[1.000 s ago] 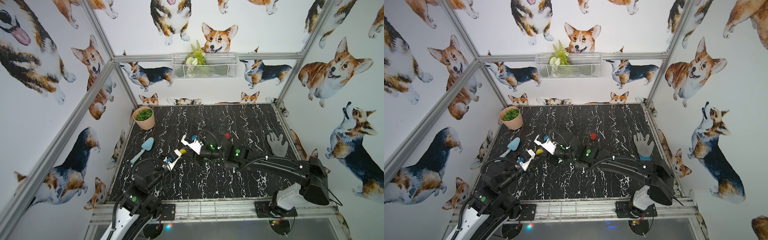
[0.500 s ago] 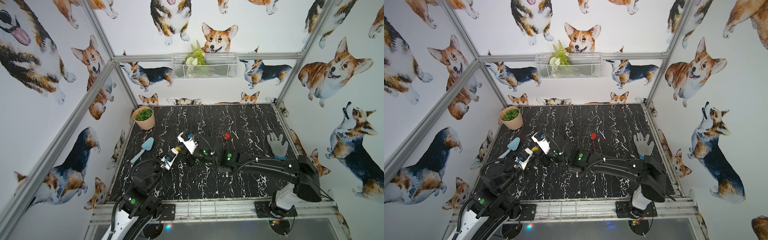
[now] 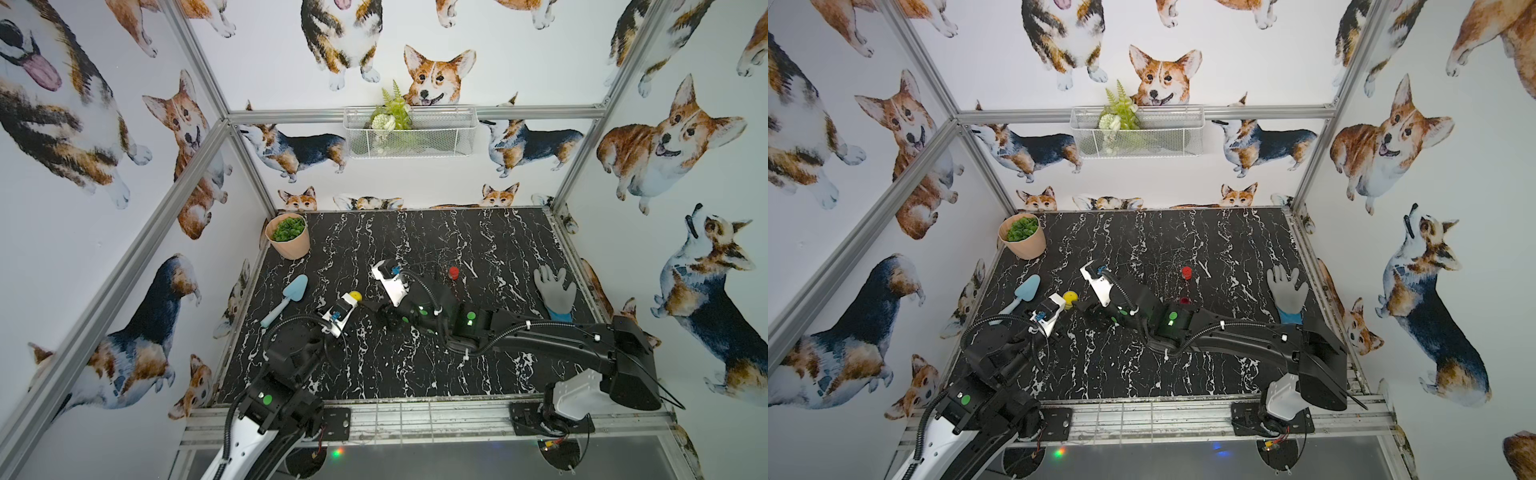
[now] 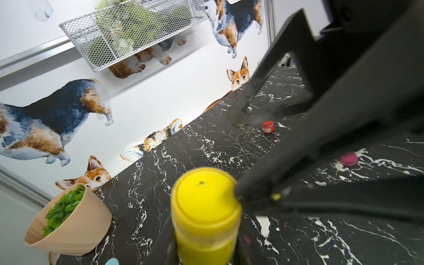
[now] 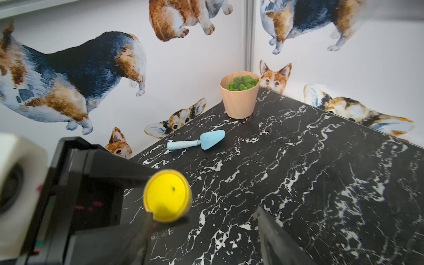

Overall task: Close the paint jar lid
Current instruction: Screw the lid onto the paint jar.

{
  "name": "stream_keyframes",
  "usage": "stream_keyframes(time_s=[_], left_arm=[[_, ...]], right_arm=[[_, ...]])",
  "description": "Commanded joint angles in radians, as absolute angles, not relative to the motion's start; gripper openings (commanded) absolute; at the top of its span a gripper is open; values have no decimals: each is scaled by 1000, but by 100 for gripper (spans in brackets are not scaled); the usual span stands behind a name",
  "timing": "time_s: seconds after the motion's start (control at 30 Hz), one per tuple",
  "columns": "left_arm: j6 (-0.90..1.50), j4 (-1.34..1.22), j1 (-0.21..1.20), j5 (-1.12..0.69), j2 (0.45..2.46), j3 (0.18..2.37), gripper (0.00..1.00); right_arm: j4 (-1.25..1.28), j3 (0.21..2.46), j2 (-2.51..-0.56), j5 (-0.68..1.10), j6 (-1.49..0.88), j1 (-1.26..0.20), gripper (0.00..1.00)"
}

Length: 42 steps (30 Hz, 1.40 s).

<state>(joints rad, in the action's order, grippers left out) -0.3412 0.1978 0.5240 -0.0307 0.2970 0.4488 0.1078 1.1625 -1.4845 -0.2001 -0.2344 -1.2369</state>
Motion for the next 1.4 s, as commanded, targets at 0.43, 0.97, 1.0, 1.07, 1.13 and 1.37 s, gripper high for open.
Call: stream_keyframes(time_s=[0.43, 0.97, 1.0, 1.07, 1.13, 1.37], left_arm=[[-302, 120, 523, -340, 322, 449, 31], [-285, 104, 523, -428, 336, 444, 31], [-285, 104, 523, -428, 336, 445, 31], [-287, 104, 523, -425, 334, 445, 31], [-288, 106, 523, -422, 334, 446, 31], [-291, 106, 523, -407, 331, 445, 31]], right_arm=[[-61, 1111, -1293, 170, 88, -1137, 73], [-73, 1225, -1429, 324, 208, -1137, 51], [-78, 1231, -1432, 326, 210, -1137, 48], [-97, 1243, -1440, 327, 221, -1137, 44], [-104, 1249, -1444, 325, 224, -1138, 40], [-101, 1244, -1445, 332, 213, -1138, 31]])
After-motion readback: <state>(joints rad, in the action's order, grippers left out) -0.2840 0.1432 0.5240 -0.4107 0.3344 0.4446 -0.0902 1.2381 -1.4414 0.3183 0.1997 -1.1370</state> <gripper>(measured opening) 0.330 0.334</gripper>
